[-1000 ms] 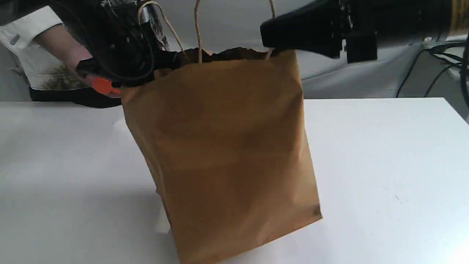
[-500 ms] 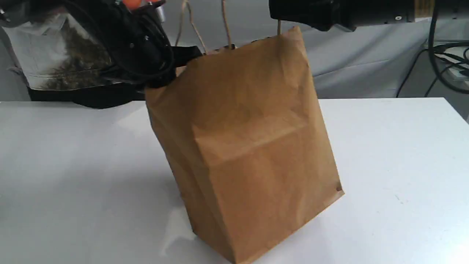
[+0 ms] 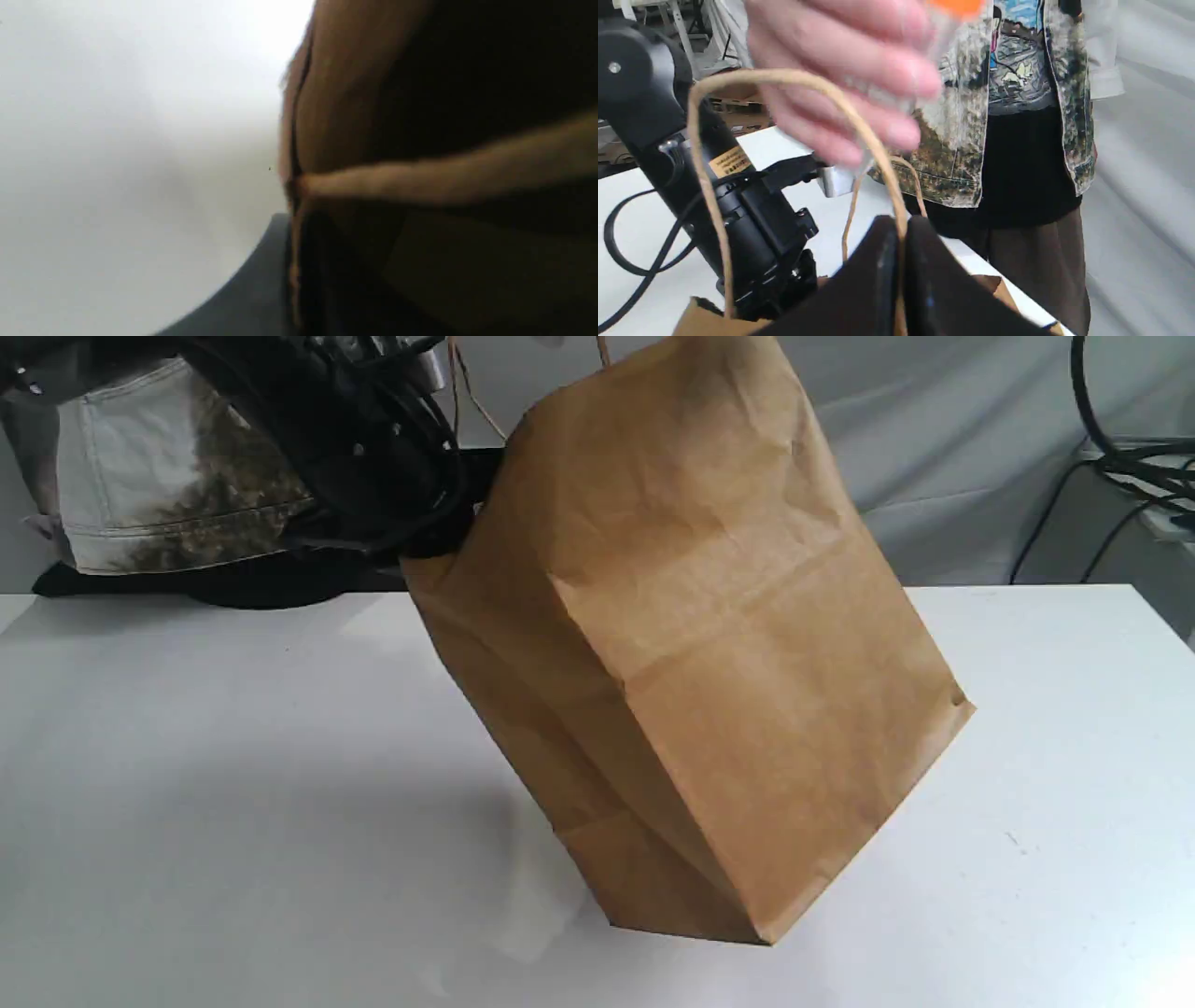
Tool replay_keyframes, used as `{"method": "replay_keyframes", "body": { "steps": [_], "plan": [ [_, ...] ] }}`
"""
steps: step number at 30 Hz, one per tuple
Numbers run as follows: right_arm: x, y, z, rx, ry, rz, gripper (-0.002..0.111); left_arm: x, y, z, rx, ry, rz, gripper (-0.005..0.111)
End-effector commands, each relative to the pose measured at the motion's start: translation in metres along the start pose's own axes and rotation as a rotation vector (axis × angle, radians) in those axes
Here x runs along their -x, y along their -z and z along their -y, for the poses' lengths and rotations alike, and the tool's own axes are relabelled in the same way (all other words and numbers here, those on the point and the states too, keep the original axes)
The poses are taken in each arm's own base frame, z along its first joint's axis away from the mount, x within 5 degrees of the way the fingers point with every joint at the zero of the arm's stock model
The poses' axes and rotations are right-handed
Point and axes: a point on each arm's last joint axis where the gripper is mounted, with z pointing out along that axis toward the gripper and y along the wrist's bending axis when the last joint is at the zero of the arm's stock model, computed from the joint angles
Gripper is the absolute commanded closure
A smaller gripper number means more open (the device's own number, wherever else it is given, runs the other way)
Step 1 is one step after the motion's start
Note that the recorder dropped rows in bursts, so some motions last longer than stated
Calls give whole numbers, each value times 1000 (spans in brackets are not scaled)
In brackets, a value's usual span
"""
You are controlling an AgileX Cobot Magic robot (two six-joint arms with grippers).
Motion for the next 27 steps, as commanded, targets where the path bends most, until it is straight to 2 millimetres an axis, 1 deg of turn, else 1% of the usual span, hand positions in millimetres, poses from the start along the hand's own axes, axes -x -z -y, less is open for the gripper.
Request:
{"method": "replay_keyframes", "body": {
  "steps": [1, 12, 17, 23, 25, 27],
  "plan": [
    [4, 0, -2, 14, -6, 14, 108, 0, 5, 4, -14, -15, 15, 107],
    [4, 0, -2, 12, -4, 14, 108, 0, 5, 3, -4, -37, 15, 107],
    [4, 0, -2, 16, -2, 14, 108, 0, 5, -2, 45, -68, 16, 107],
    [2, 1, -15, 158, -3, -10, 108, 1, 9, -9, 130, -114, 23, 107],
    [-3, 1, -19, 204, -15, -26, 108, 5, 17, -10, 148, -124, 50, 107],
    [-12, 2, -21, 228, -34, -46, 108, 12, 33, -10, 160, -134, 103, 107]
  ]
}}
